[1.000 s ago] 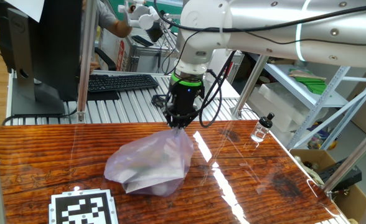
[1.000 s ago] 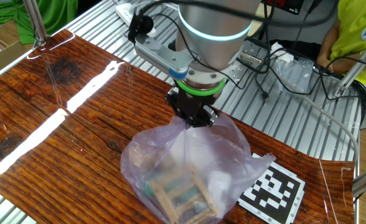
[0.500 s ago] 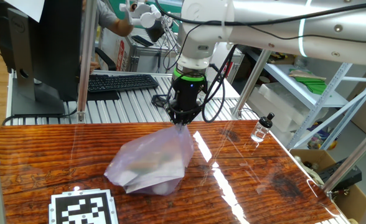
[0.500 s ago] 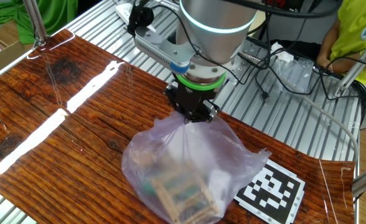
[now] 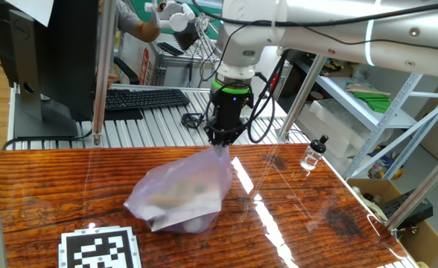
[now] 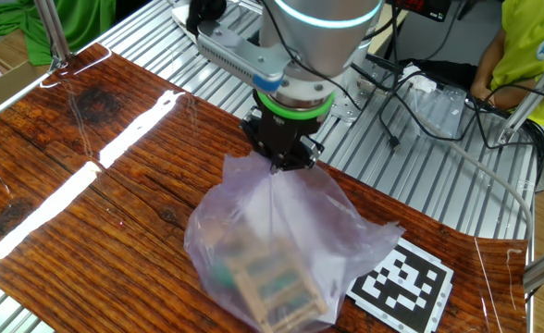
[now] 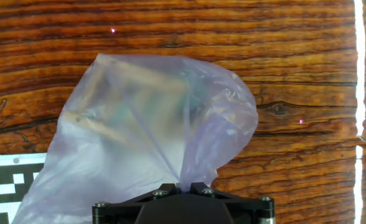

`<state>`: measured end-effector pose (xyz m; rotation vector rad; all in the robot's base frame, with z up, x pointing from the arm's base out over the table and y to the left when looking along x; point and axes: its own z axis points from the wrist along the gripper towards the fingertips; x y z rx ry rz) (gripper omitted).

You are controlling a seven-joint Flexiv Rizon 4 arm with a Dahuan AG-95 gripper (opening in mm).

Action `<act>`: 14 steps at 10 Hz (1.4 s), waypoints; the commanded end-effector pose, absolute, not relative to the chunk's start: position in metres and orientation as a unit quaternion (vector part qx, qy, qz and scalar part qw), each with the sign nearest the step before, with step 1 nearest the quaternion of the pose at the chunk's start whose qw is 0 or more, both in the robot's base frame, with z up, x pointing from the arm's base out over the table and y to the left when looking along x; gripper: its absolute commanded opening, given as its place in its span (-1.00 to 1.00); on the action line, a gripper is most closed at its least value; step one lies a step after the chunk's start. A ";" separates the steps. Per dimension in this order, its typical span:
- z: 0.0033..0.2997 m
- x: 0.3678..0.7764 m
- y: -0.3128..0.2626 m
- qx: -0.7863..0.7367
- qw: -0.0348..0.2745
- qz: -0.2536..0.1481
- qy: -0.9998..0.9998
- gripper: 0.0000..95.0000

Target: Pick up a bag of things

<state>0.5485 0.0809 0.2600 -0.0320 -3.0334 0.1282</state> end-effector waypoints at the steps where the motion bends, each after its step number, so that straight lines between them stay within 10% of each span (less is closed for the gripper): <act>1: 0.263 0.549 0.079 -0.007 0.053 0.046 -0.998 -1.00; 14: 0.294 0.547 0.051 0.031 0.063 0.068 -0.995 -1.00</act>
